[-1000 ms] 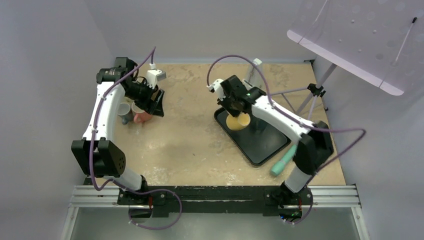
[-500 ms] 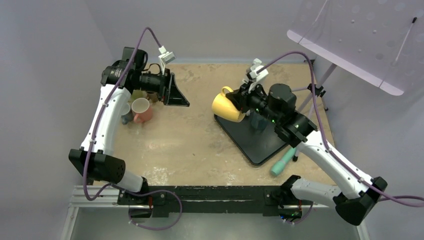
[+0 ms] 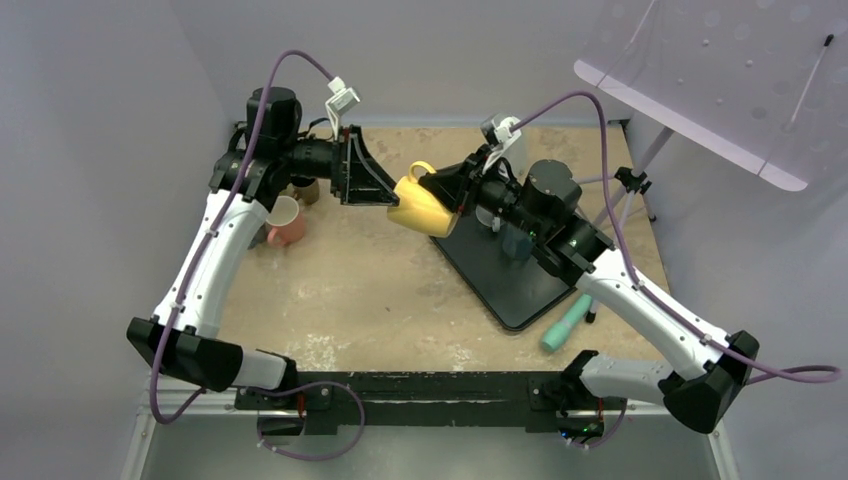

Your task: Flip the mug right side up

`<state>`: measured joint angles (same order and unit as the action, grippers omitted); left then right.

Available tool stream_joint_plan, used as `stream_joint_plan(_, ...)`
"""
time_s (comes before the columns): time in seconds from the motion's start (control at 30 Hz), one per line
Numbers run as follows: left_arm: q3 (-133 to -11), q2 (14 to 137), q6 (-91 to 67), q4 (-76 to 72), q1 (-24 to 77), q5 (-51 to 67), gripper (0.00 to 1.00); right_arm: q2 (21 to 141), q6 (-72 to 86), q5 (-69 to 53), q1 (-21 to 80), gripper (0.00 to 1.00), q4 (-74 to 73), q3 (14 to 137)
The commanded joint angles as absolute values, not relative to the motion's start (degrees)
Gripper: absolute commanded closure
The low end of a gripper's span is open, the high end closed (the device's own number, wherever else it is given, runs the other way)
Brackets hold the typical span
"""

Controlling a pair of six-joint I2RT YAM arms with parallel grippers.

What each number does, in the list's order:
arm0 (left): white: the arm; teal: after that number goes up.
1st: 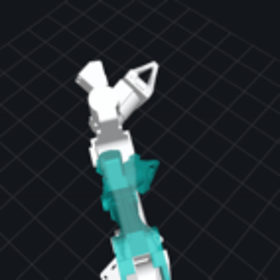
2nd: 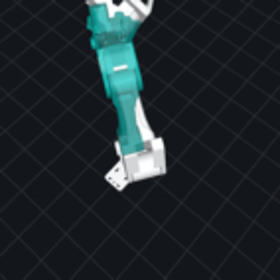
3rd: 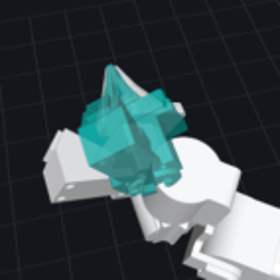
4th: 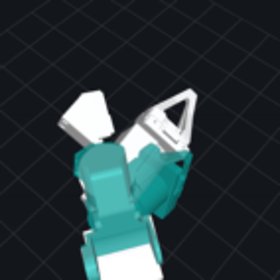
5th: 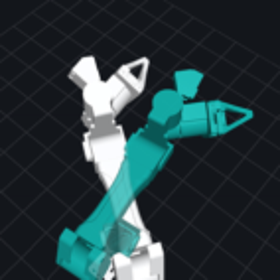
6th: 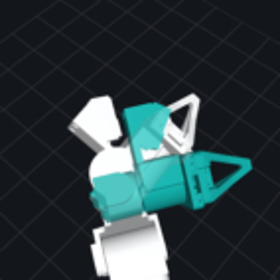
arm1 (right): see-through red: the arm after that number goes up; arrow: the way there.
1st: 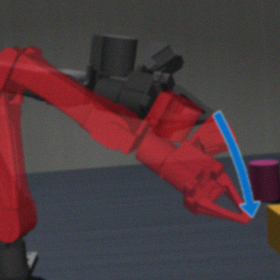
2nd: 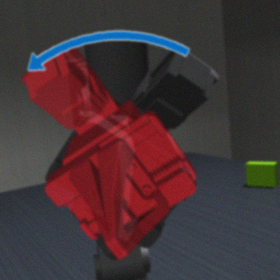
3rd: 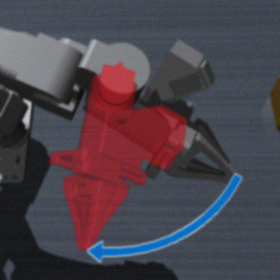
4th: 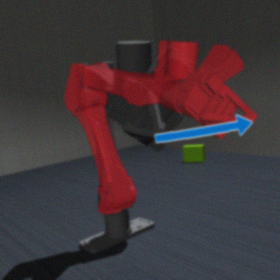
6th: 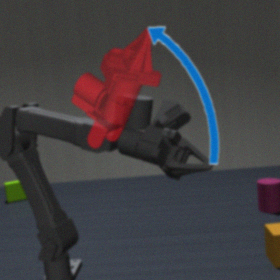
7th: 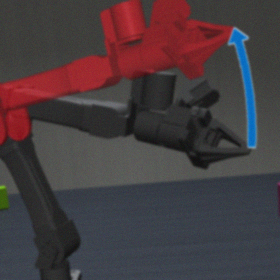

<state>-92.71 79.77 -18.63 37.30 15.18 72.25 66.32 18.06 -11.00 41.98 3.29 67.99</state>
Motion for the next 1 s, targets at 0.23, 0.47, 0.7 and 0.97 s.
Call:
stream_joint_plan(0.23,-89.1,79.1,-24.8,30.4,17.7,74.8,0.35,67.1,22.7,-13.7,42.7,1.00,16.8,72.9)
stream_joint_plan(0.47,-86.9,77.8,-26.3,28.4,18.9,75.6,1.00,69.3,23.4,-14.5,42.7,1.00,18.1,72.2)
stream_joint_plan(0.7,-97.9,80.3,3.3,59.5,17.4,53.4,1.00,72.3,21.2,-13.2,42.7,0.33,6.2,74.3)
stream_joint_plan(0.97,-95.1,86.3,16.6,65.5,16.7,22.8,1.00,70.1,20.3,-6.6,42.7,0.10,-2.2,72.4)
